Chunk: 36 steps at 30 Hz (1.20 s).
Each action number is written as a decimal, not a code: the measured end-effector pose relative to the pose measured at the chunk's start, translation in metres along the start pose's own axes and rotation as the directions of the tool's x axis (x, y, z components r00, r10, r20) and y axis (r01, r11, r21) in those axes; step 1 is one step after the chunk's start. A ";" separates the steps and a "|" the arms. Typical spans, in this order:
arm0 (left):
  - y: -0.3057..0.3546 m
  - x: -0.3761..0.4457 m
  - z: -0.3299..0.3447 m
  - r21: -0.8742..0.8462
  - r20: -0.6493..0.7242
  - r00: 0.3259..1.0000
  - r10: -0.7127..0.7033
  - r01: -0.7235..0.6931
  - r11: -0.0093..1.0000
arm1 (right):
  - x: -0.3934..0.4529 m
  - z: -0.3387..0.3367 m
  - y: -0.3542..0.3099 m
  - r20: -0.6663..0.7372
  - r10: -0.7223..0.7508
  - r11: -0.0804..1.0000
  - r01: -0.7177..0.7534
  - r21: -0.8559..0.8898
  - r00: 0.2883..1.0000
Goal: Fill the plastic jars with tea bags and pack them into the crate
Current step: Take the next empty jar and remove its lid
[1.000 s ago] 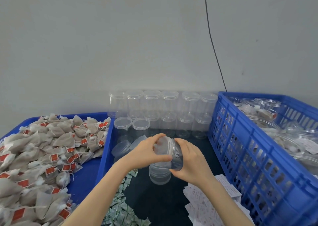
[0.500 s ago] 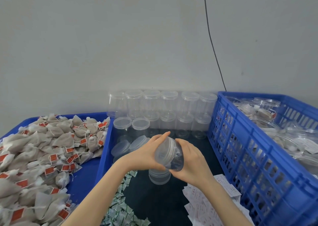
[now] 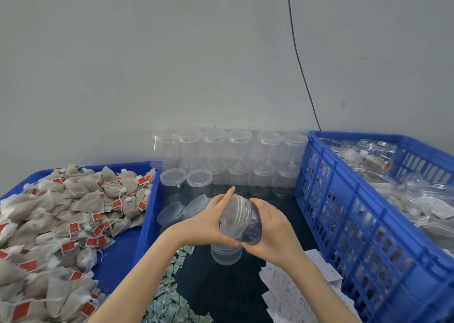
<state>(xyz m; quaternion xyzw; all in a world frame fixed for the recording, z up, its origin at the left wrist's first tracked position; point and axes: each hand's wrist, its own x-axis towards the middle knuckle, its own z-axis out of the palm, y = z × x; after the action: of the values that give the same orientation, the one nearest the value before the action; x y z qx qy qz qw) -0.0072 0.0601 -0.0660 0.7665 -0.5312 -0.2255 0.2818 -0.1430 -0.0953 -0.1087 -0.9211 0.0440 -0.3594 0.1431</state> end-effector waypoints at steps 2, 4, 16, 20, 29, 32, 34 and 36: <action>-0.001 0.000 -0.003 -0.006 -0.033 0.999 -0.006 0.006 1.000 | 0.000 -0.001 0.000 0.002 0.000 1.000 0.000 0.007 1.000; -0.002 0.001 -0.004 -0.032 -0.069 0.997 -0.045 0.043 0.999 | 0.000 0.000 0.000 0.005 0.005 1.000 -0.005 0.006 1.000; 0.014 0.003 0.011 -0.125 -0.141 0.990 -0.004 -0.014 0.992 | -0.004 0.000 0.002 -0.003 0.059 0.998 -0.059 0.001 0.998; 0.010 0.002 0.009 -0.035 -0.067 0.994 0.086 -0.089 0.995 | -0.003 -0.001 0.001 -0.003 0.042 0.999 -0.042 -0.008 0.999; 0.007 0.004 0.000 -0.154 -0.156 0.986 -0.064 0.039 0.987 | -0.005 -0.004 -0.001 -0.003 0.063 0.998 -0.063 0.014 0.998; 0.009 0.001 -0.001 -0.242 -0.121 0.984 -0.128 0.095 0.965 | -0.004 -0.006 0.000 0.002 0.063 0.998 -0.063 0.013 0.998; 0.012 0.000 0.000 -0.288 -0.117 0.982 -0.145 0.107 0.952 | -0.005 -0.007 0.000 0.009 0.071 0.997 -0.072 0.015 0.997; 0.015 -0.001 0.001 -0.325 -0.107 0.981 -0.160 0.117 0.938 | -0.006 -0.008 0.001 0.015 0.086 0.996 -0.086 0.017 0.996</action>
<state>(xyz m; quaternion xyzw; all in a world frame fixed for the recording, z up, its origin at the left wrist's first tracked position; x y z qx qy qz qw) -0.0180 0.0570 -0.0566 0.7600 -0.4130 -0.2760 0.4191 -0.1530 -0.0971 -0.1076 -0.9195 0.0795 -0.3469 0.1669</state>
